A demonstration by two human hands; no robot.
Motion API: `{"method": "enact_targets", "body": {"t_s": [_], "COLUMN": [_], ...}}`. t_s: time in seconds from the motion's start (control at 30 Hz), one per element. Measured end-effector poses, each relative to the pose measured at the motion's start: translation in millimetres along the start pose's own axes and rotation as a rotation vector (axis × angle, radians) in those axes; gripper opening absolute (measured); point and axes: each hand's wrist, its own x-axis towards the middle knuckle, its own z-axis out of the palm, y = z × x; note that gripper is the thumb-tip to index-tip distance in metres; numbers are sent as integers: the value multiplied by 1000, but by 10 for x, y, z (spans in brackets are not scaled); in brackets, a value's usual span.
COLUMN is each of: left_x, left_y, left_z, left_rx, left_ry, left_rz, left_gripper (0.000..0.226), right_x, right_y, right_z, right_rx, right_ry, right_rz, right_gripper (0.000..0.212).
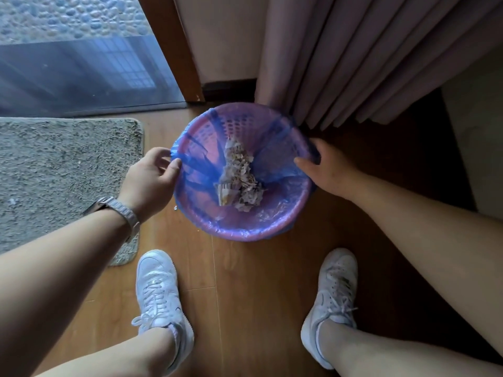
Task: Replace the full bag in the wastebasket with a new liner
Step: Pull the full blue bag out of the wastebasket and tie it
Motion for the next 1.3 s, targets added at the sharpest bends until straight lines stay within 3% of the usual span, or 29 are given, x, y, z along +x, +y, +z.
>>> {"method": "enact_targets", "body": {"t_s": [0.13,0.3,0.43,0.57,0.83,1.17,1.3], "left_x": [42,66,34,19,-69,-46,-19], "left_y": [4,26,141,299,640,511,442], "left_z": [-4,-55,-110,-149,-83,-6,-73], "left_rx": [65,123,177,148,40,43,52], "left_ry": [67,81,116,120,75,0,57], "left_rz": [18,46,159,285,456,457,413], "left_gripper": [14,14,14,18,20,17,18], "right_x": [-13,-68,-111,-131,-204,-114,-83], "right_y": [8,-59,-132,-256,-645,-443,-294], "right_z": [-21,-53,-78,-87,6,62,23], "right_rx": [-26,-115,-218,-330,-235,-223,-206], "right_ry": [48,85,123,165,167,171,179], "right_rz": [3,-41,-65,-151,-384,-423,-342], "right_gripper": [28,28,38,26,46,26,15]}}
